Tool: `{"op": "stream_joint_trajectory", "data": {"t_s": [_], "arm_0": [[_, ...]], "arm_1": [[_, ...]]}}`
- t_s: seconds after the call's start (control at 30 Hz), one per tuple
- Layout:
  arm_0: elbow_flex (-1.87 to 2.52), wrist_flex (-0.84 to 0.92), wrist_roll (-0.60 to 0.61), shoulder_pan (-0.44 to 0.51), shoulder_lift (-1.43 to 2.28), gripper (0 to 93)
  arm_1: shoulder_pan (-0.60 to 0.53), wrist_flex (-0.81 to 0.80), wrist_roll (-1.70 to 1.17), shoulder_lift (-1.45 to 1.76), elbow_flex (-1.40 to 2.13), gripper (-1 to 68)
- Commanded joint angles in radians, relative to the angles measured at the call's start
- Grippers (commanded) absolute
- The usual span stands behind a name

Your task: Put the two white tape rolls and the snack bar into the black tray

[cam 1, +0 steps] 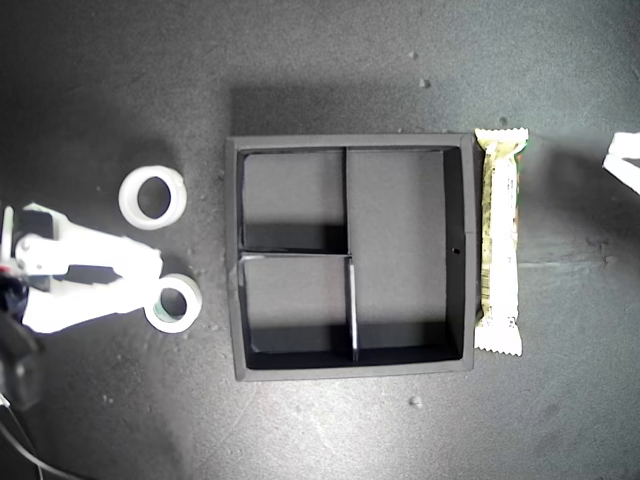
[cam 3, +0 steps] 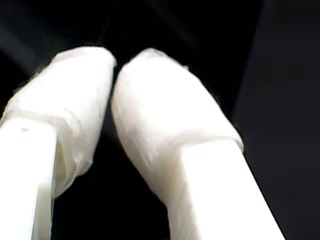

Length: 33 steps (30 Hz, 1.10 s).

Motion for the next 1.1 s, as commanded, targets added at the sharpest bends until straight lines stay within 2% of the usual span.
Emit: {"op": "stream_joint_trajectory", "data": {"t_s": [0.0,0.03,0.07,0.1,0.23,0.37,0.5,0.73,0.9,1.07], "arm_0": [[0.058,-0.137,0.133,-0.049,0.051,0.1],[0.058,-0.176,0.181,-0.063,0.051,0.1],[0.058,-0.196,0.199,-0.08,0.051,4.6],[0.058,-0.193,0.184,-0.097,0.051,8.6],[0.049,-0.097,0.114,-0.12,0.051,10.0],[-0.109,0.124,0.083,-0.109,0.04,11.3],[-0.451,0.333,0.101,-0.114,-0.301,11.9],[-0.811,0.514,0.135,-0.12,-0.815,14.0],[-0.854,0.549,0.084,-0.103,-1.054,14.5],[-0.851,0.548,0.032,-0.089,-1.197,14.5]], "arm_1": [[0.011,-0.124,-0.422,0.003,0.012,-0.4],[0.008,-0.14,-0.417,0.003,0.012,-0.4],[0.005,-0.153,-0.416,0.003,0.012,-0.4],[0.0,-0.163,-0.416,0.003,0.012,-0.4],[-0.017,-0.204,-0.448,0.003,0.012,-0.4],[-0.041,-0.252,-0.471,0.003,0.011,-0.4],[-0.072,-0.255,-0.518,0.002,-0.041,-0.4],[-0.137,-0.023,-0.641,-0.037,-0.341,-0.4],[-0.249,0.037,-0.704,-0.439,-0.624,0.5],[-0.36,0.236,-0.795,-0.982,-1.077,4.2]]}}
